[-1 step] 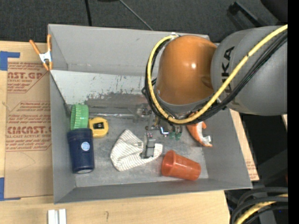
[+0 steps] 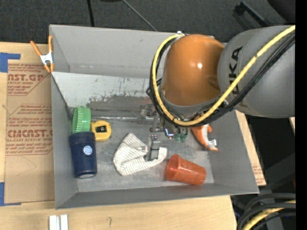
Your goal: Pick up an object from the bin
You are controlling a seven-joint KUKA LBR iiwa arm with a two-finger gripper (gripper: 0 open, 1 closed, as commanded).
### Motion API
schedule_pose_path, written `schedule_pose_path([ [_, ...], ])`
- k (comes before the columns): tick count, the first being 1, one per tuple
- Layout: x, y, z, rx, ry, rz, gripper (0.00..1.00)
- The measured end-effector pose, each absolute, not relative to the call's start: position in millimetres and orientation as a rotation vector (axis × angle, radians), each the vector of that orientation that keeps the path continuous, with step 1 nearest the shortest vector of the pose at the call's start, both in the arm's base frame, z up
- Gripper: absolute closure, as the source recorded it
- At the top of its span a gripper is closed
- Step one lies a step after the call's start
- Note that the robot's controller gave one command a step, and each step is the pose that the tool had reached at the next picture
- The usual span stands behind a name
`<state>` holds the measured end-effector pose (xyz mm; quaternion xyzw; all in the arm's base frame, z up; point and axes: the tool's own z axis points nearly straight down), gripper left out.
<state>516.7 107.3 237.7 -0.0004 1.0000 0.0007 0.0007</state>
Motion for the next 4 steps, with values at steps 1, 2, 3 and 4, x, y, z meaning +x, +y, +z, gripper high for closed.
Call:
schedule_pose_path([
  [1, 534.5, 94, 167, -0.141, 3.132, 0.001, 0.00],
  [2, 556.4, 84, 153, -0.477, 3.108, 0.001, 0.00],
  [3, 562.1, 77, 151, -0.574, 3.085, 0.000, 0.00],
  [4, 581.9, 76, 73, -0.905, 3.003, -0.001, 0.00],
])
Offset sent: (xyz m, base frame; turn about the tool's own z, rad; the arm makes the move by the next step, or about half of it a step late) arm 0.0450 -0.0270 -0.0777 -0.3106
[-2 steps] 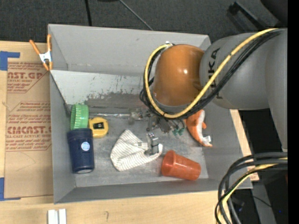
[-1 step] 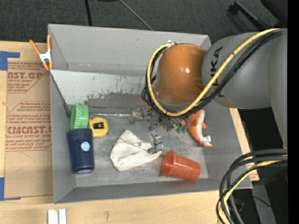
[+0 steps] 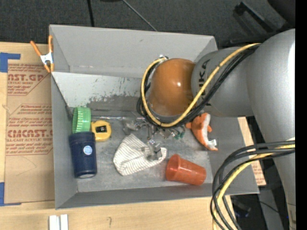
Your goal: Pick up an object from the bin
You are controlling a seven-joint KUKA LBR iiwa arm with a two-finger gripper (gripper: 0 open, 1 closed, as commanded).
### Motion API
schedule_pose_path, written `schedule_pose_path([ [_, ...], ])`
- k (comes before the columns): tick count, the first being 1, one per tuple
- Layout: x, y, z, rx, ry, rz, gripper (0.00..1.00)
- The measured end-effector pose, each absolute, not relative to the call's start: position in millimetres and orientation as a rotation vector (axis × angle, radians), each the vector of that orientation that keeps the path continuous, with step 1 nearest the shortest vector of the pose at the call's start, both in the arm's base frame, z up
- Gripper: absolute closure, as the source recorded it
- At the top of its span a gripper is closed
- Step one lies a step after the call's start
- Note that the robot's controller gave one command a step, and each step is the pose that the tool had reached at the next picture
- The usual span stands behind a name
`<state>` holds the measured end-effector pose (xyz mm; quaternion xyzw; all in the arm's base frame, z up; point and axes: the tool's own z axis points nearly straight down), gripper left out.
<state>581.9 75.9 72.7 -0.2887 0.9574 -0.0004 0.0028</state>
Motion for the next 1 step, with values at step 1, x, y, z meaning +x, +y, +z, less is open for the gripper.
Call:
schedule_pose_path([
  [1, 586.1, 66.4, 71.1, -1.092, 2.940, 0.002, 1.00],
])
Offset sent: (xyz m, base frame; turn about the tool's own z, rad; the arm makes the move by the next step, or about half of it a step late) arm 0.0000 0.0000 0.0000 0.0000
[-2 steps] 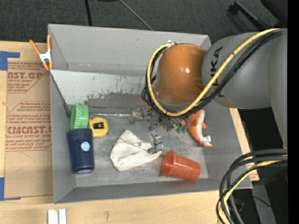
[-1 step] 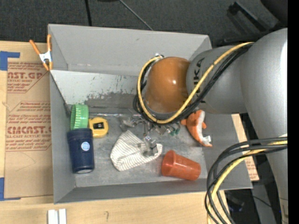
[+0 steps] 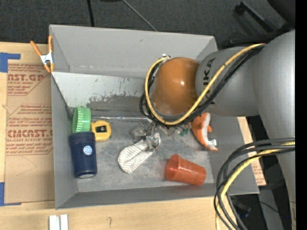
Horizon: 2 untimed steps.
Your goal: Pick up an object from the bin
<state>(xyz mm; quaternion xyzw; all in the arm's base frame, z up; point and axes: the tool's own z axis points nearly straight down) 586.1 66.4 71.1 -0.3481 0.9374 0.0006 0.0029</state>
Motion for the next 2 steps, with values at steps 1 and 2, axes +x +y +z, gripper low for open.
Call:
schedule_pose_path([
  [1, 586.1, 66.4, 71.1, -1.092, 2.940, 0.002, 1.00],
  [2, 586.1, 66.5, 71.9, -1.091, 2.940, 0.003, 1.00],
])
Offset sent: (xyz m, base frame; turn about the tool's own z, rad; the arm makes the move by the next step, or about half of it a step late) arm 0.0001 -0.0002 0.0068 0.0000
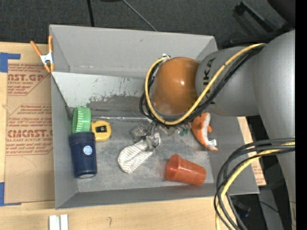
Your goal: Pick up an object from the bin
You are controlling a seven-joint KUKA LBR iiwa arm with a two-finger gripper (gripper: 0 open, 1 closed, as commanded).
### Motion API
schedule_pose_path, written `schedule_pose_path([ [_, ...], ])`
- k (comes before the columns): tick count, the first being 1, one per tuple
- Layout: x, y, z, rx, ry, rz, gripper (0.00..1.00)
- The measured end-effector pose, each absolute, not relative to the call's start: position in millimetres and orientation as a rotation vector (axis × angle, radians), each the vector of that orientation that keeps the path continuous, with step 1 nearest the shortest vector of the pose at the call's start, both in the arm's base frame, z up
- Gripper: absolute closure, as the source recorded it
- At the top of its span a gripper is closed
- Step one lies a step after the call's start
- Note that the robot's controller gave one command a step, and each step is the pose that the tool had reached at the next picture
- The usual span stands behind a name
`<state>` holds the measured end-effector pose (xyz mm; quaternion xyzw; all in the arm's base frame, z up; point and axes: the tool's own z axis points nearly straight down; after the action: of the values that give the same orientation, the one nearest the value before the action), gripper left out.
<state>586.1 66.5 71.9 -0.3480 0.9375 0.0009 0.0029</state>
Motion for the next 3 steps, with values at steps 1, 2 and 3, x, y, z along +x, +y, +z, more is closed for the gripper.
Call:
schedule_pose_path([
  [1, 586.2, 67, 74, -1.091, 2.941, 0.003, 1.00],
  [2, 585.0, 67, 78, -1.092, 2.946, 0.004, 1.00],
  [3, 584.3, 67, 91, -1.093, 2.947, 0.003, 1.00],
])
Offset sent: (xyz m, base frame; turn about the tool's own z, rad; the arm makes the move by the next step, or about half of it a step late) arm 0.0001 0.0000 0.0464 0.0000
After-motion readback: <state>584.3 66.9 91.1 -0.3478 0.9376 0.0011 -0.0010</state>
